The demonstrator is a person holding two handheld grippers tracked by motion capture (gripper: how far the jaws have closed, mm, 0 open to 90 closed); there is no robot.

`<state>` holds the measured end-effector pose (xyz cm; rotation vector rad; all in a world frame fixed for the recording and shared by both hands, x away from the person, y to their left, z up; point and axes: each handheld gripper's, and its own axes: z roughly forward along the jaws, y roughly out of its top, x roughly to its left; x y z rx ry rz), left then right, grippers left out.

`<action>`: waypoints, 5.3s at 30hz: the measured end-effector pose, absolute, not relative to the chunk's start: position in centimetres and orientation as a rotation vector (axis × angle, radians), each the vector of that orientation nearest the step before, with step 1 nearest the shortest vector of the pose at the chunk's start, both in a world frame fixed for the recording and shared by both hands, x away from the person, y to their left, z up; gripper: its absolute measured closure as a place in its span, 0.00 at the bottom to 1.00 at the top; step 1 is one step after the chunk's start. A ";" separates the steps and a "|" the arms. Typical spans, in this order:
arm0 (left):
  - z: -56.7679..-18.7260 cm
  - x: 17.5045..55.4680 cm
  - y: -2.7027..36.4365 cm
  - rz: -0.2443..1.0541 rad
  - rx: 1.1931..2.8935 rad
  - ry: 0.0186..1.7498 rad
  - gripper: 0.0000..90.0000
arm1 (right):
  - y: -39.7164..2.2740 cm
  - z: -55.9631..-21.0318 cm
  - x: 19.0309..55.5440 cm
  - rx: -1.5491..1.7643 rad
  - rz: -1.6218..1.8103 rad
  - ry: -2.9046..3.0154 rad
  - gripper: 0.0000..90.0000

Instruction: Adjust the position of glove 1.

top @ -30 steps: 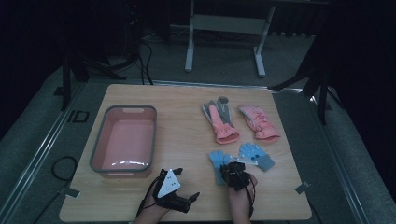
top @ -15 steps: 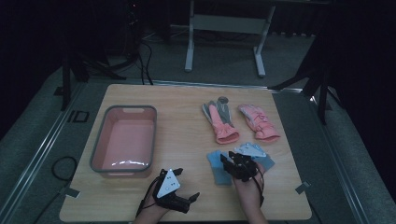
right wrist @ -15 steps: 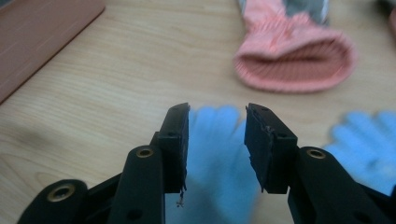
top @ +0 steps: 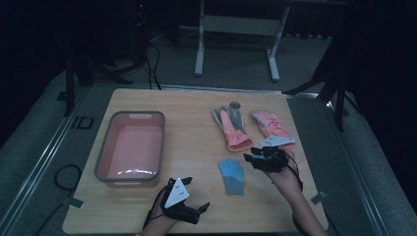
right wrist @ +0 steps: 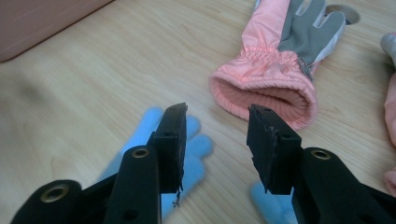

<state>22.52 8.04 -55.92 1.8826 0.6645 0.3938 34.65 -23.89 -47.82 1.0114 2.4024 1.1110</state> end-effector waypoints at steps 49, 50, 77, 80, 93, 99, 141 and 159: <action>-55.9 22.4 8.0 0.401 1.884 0.676 0.00 | -31.5 -51.3 34.4 1.247 1.024 2.334 0.97; -55.9 22.4 8.0 0.402 1.881 0.678 0.00 | -31.3 -50.7 34.0 1.264 1.034 2.312 0.97; -55.9 22.4 7.9 0.404 1.898 0.661 0.00 | -29.3 -51.5 27.4 1.748 0.957 1.833 0.97; -55.9 22.4 7.9 0.403 1.898 0.659 0.00 | -29.1 -52.8 27.9 1.768 0.900 1.831 0.97; -55.9 22.3 7.8 0.404 1.902 0.655 0.00 | -29.6 -53.9 28.5 1.756 0.884 1.911 0.80; -55.9 22.4 7.8 0.401 1.901 0.656 0.00 | -30.8 -51.8 29.3 1.505 0.917 2.066 0.75; -55.9 22.4 7.8 0.399 1.901 0.663 0.00 | -29.4 -48.2 29.4 1.207 1.001 2.200 0.96; -55.9 22.4 7.8 0.395 1.900 0.657 0.00 | -21.8 -45.9 29.4 1.007 1.115 2.363 0.96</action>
